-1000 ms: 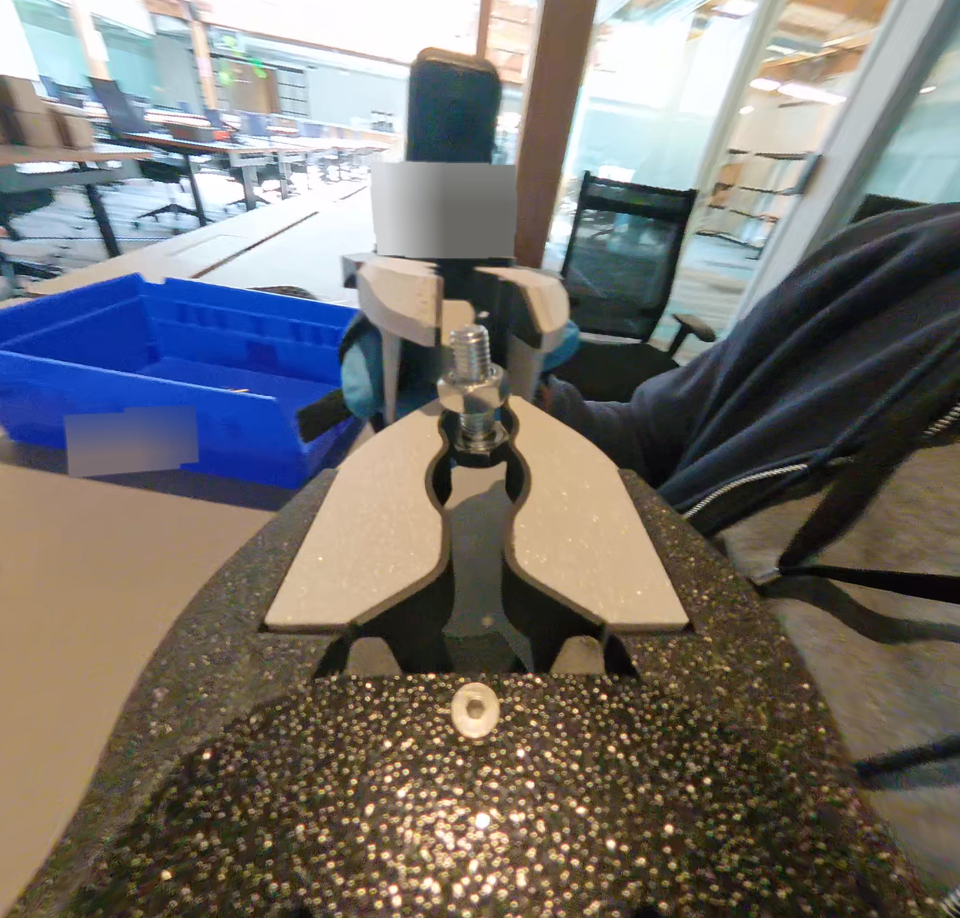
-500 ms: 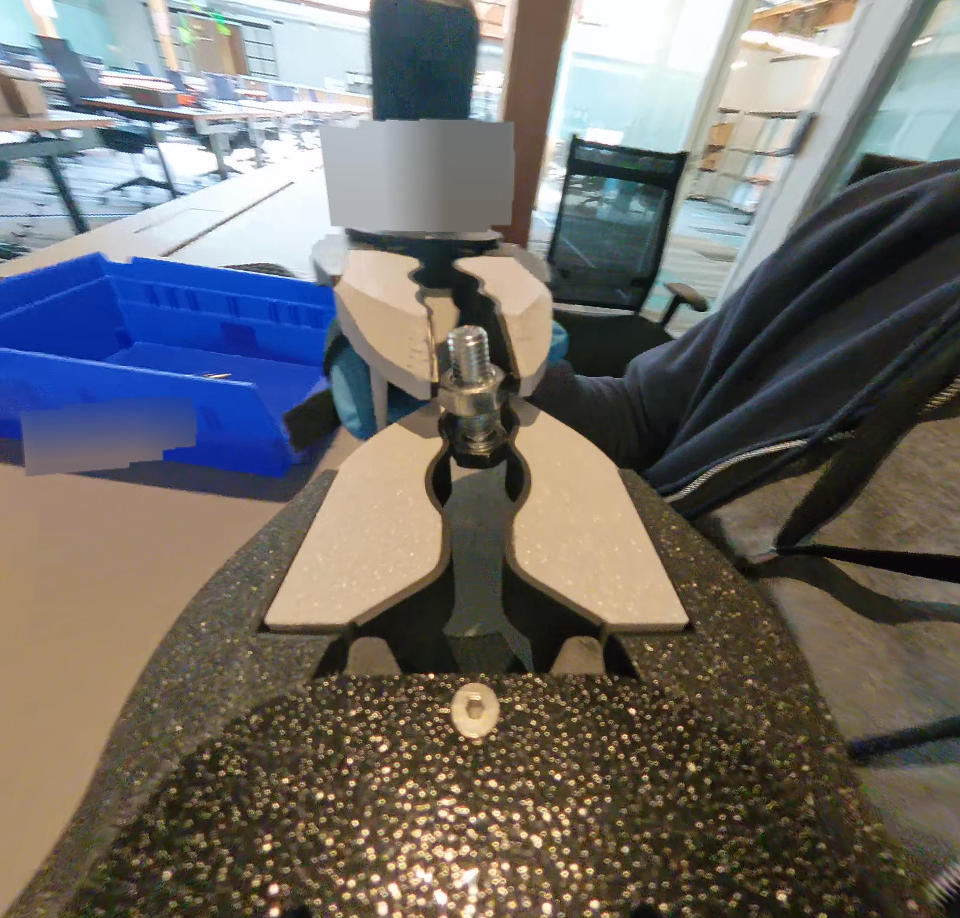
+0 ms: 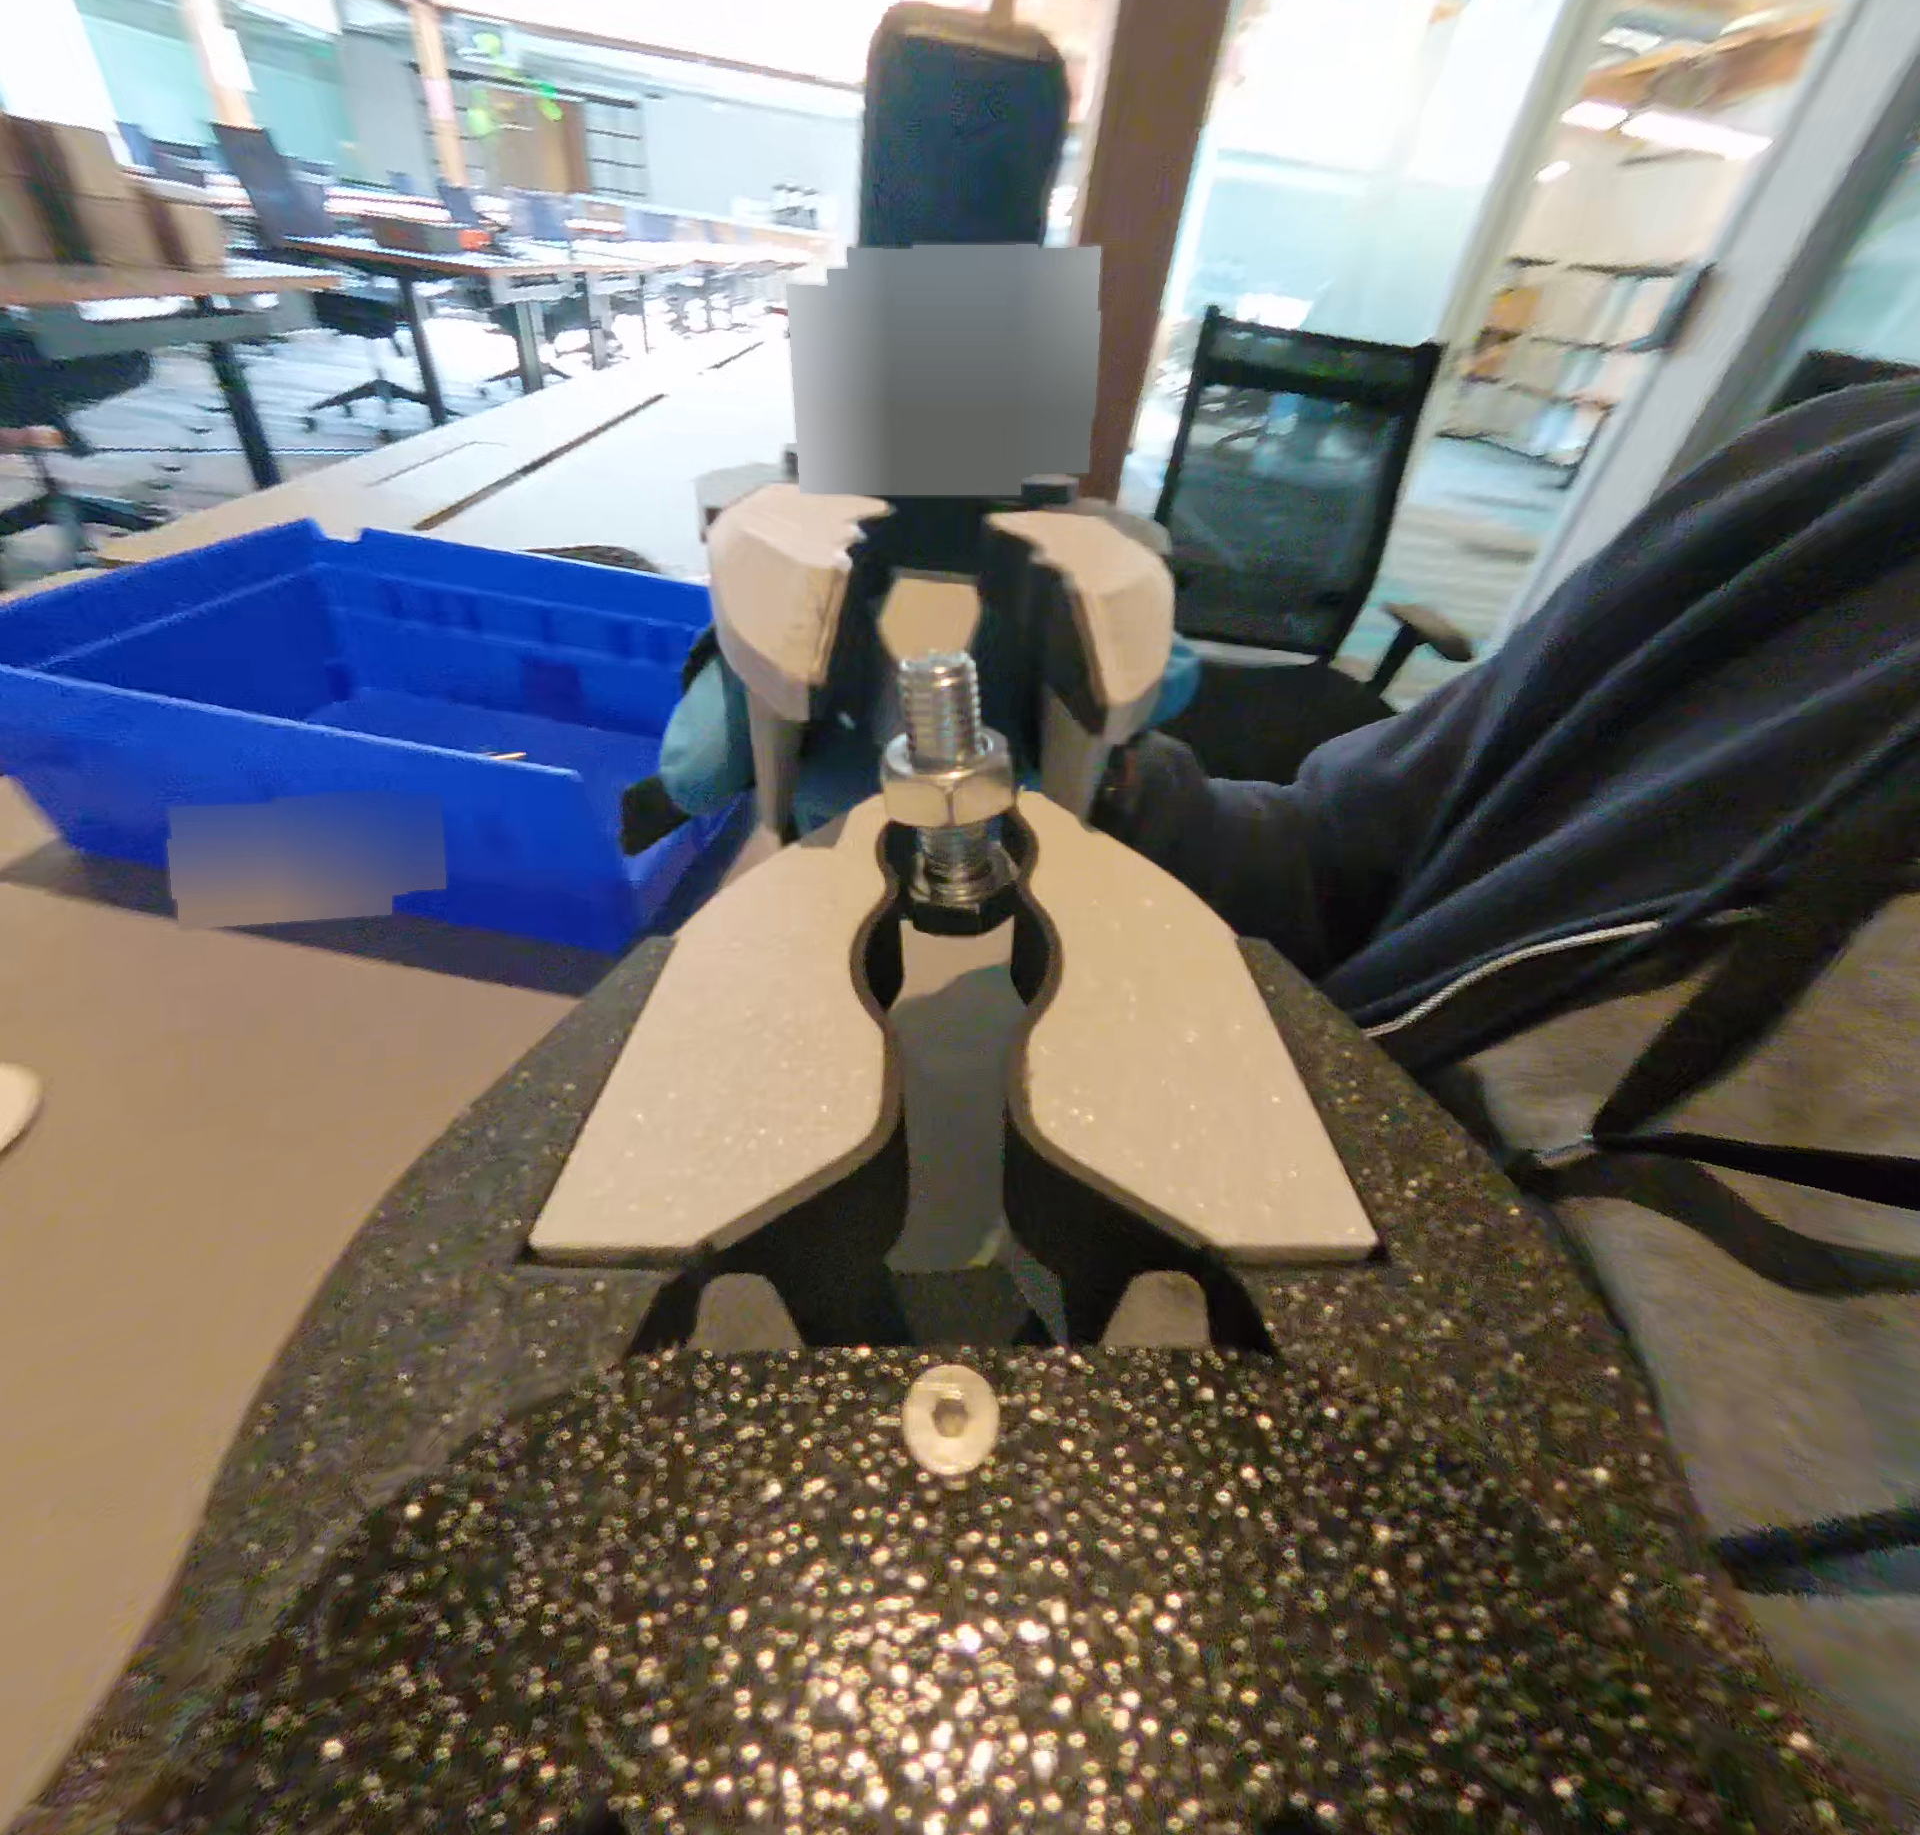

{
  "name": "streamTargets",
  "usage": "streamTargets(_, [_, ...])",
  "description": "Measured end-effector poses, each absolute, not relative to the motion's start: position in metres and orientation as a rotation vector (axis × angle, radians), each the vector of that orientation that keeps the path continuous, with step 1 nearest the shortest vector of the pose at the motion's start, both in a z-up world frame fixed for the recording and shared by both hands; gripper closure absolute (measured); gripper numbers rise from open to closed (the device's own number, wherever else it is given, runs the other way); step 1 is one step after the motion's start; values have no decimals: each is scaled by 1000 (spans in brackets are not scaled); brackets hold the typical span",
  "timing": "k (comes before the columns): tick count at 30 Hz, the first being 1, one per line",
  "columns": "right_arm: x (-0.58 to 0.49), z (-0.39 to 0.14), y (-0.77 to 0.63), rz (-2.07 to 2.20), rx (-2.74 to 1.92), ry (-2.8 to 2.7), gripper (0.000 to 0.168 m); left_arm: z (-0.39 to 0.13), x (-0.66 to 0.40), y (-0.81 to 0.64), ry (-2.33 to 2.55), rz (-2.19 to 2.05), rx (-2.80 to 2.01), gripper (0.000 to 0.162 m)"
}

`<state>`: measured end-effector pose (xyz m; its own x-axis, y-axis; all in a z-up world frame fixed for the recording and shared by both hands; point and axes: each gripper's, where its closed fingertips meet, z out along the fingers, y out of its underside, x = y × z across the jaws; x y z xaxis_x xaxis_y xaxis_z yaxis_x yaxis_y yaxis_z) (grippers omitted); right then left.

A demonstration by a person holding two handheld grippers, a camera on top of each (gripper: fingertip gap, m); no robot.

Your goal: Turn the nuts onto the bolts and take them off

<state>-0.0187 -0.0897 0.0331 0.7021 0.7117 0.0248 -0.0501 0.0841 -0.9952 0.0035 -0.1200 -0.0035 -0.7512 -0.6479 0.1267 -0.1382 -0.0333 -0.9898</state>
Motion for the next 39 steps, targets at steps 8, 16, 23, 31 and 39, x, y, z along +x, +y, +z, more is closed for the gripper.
streamTargets(8, [-26,36,-106,800,-1310,-672,141,-1,-16,-141,1985,-2016,-713,147])
streamTargets(16, [-38,29,-104,826,-1319,-704,150,0,-19,-142,1992,-2028,-698,147])
streamTargets(23, [-12,24,-73,469,-1473,-520,150,-9,20,-101,1790,-1589,-895,146])
streamTargets(31, [-29,31,-91,621,-1387,-640,135,-3,3,-120,1872,-1829,-825,146])
streamTargets(39, [-31,33,-100,769,-1336,-656,142,-1,-15,-138,1974,-2016,-733,147])
